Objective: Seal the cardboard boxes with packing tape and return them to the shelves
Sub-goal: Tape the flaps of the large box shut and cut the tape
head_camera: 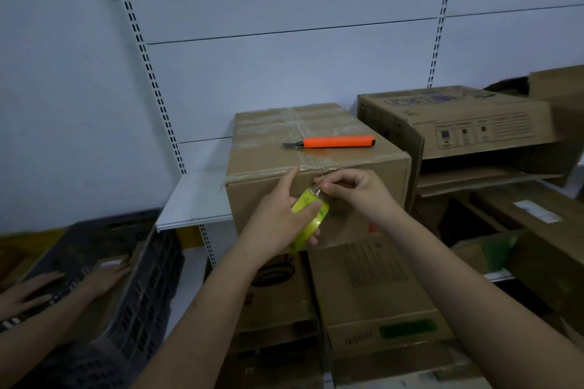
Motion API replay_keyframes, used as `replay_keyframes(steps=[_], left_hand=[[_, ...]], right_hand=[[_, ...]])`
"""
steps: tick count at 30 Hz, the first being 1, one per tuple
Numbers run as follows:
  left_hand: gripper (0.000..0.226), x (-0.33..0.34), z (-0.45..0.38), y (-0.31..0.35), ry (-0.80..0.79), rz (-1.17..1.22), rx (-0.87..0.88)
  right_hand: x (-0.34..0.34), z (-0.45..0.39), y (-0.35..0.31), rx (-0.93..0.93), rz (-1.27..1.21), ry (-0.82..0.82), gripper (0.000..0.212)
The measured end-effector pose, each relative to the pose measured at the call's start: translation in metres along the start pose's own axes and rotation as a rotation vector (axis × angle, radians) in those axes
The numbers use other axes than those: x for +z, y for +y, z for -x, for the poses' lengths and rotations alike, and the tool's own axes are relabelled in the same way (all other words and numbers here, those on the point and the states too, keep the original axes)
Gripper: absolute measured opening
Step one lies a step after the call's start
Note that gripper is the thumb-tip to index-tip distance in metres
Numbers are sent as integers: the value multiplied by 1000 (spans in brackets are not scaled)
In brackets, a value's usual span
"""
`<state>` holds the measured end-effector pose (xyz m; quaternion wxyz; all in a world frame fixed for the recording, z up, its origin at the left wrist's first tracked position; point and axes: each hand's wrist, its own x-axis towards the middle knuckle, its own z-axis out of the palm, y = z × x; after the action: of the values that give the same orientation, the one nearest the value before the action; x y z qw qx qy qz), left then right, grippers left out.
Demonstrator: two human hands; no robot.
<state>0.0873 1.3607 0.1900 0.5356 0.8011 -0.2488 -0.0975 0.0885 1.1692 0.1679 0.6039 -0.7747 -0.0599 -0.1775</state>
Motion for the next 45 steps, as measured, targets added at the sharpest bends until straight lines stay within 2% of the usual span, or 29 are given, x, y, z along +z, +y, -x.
replay_keyframes(steps=[3,9,11,13,16,21,25,28,35,40,45], left_hand=[[82,1,-1,-6,-18,-9,7],[84,-6,6,8,-67,-111,106],[78,-10,4,19,-63,-275,175],[73,-22,2,26,-6,-505,239],[66,-60,6,23,165,-781,260],[60,-98,12,18,281,-892,246],[65,-113,15,15,341,-1075,256],[60,-129,19,10,399,-1118,221],[52,-128,3,-11,365,-1125,125],[57,-133,-8,-27,372,-1207,180],[55,-133,-15,-43,375,-1207,221]], right_hand=[[-1,0,2,19,-1,-16,14],[-17,16,-10,55,95,128,14],[-28,25,-23,25,107,167,11],[-57,27,-32,47,114,325,9],[-117,29,-35,130,55,547,6],[-131,27,-25,186,144,504,9],[-136,24,-24,206,71,605,6],[-141,23,-21,203,96,593,5],[-134,11,-6,206,134,567,7],[-133,0,7,212,177,563,4],[-126,0,15,255,100,535,2]])
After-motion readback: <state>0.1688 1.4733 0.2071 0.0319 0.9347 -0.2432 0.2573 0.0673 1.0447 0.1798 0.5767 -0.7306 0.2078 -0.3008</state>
